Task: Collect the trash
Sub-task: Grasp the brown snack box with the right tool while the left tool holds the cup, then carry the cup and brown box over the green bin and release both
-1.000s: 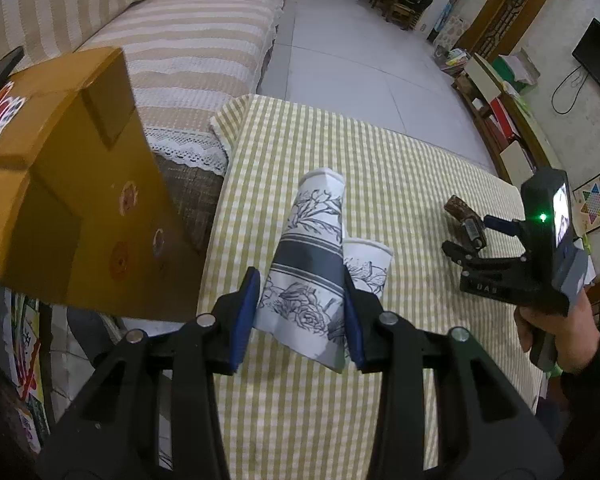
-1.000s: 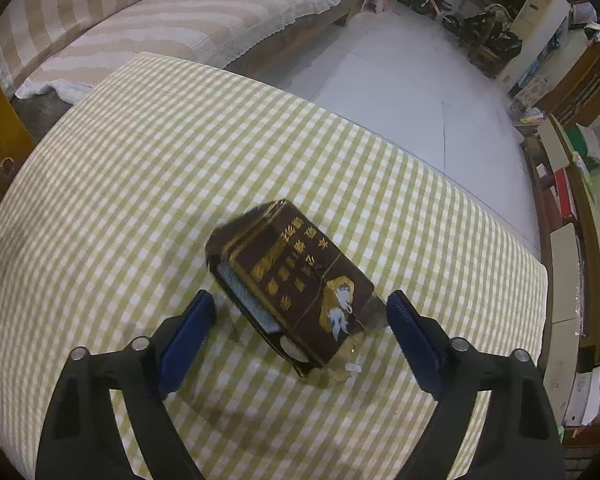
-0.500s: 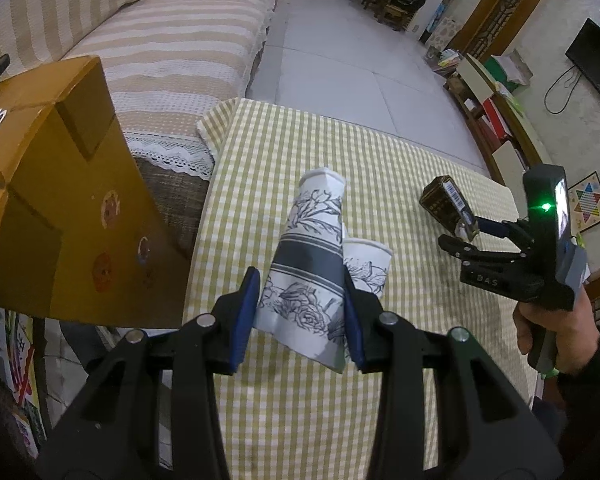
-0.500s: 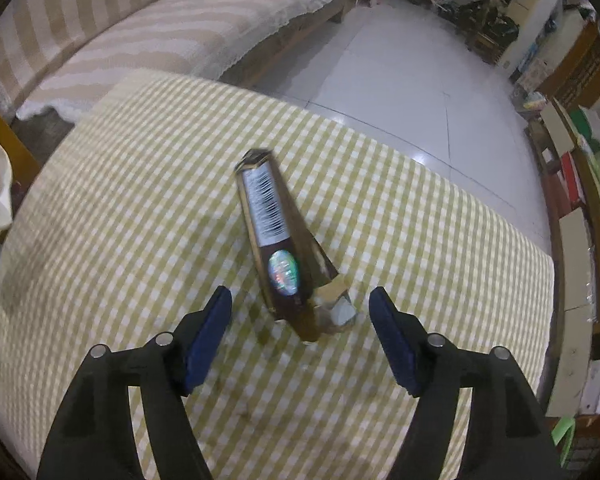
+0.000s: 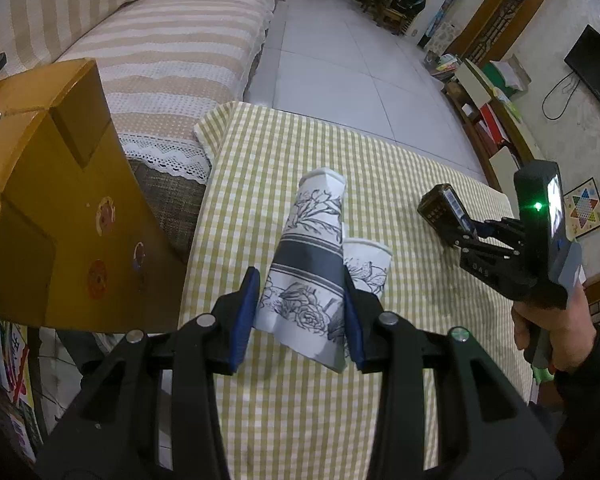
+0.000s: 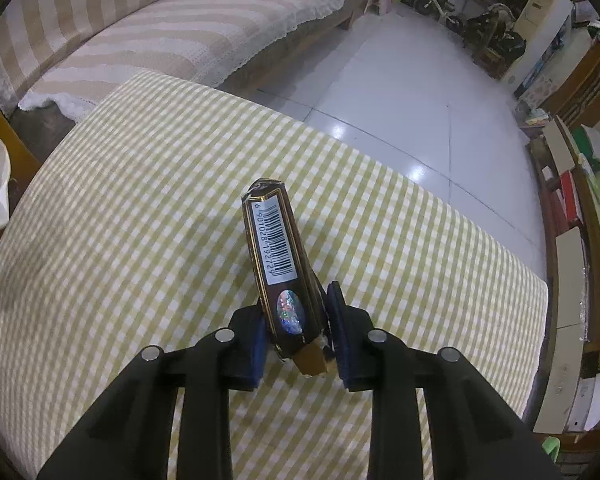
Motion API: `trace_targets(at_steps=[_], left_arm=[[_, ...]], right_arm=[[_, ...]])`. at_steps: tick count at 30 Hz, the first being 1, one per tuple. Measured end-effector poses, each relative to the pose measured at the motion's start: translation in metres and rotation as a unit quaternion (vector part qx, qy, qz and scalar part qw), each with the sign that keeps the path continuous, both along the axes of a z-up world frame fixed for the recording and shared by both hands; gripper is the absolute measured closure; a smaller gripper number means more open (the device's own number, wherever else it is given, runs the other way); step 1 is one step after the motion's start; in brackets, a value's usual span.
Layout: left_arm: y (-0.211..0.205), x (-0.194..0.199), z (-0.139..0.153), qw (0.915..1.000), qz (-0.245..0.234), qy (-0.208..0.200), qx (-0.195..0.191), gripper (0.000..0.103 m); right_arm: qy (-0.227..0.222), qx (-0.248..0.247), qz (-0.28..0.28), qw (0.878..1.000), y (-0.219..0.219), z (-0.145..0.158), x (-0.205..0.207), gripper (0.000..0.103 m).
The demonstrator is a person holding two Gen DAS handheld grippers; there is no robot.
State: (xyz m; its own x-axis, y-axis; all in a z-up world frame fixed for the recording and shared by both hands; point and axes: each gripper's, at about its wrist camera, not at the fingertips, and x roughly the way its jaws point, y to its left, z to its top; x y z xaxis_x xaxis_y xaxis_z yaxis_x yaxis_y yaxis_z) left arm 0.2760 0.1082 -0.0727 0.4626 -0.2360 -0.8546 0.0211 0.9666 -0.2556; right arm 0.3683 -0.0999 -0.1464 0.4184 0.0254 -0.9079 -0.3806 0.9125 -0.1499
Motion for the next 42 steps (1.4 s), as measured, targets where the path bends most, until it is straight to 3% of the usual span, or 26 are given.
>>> trace_targets(at_steps=[8, 27, 42], left_arm=[[-0.007, -0.005, 0.006, 1.0, -0.007, -0.003, -0.001, 0.066], [-0.056, -0.075, 0.042, 0.9977, -0.062, -0.028, 0.004, 0.066], [-0.146, -0.095, 0.068, 0.9903, -0.13, -0.05, 0.002, 0.066]], right_arm=[[-0.004, 0.011, -0.012, 1.0, -0.01, 0.012, -0.031, 0.082], [-0.033, 0.105, -0.087, 0.99, -0.063, 0.108, -0.171, 0.082], [-0.074, 0.147, -0.168, 0.972, -0.153, 0.15, -0.228, 0.082]])
